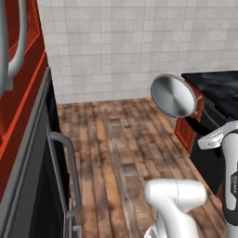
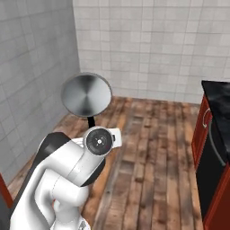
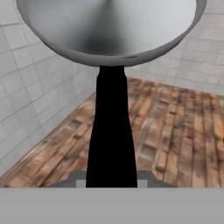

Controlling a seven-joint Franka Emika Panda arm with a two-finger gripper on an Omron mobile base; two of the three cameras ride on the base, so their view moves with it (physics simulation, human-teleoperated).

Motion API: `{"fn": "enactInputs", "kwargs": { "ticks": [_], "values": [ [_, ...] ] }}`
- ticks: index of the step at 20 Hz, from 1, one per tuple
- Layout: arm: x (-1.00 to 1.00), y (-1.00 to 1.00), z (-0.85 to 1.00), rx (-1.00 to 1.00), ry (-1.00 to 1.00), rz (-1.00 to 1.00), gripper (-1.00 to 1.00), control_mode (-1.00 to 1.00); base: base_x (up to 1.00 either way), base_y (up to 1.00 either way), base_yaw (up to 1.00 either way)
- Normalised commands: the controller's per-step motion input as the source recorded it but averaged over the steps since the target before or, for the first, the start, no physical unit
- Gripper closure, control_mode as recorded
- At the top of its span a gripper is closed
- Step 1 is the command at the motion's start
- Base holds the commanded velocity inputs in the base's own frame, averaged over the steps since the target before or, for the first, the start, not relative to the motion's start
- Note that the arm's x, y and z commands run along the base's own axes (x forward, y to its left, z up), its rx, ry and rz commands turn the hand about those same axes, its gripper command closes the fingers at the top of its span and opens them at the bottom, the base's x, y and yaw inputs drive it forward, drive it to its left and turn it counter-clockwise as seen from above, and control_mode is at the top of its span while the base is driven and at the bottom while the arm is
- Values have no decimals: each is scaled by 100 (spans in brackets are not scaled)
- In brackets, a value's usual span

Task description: Move the pot and pan from the stove into the sink.

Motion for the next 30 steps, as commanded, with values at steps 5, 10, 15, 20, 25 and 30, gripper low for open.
{"fn": "enactInputs", "kwargs": {
  "ticks": [5, 10, 15, 20, 25, 30],
  "values": [
    [0, 0, 0, 0, 0, 0, 100, 100, 3, -5, -32],
    [0, 0, 0, 0, 0, 0, 100, 100, 6, -5, -44],
    [0, 0, 0, 0, 0, 0, 100, 100, 9, -1, -46],
    [0, 0, 0, 0, 0, 0, 100, 100, 8, -1, -47],
    [0, 0, 0, 0, 0, 0, 100, 100, 8, -5, -47],
    [0, 0, 0, 0, 0, 0, 100, 100, 8, -5, -47]
  ]
}}
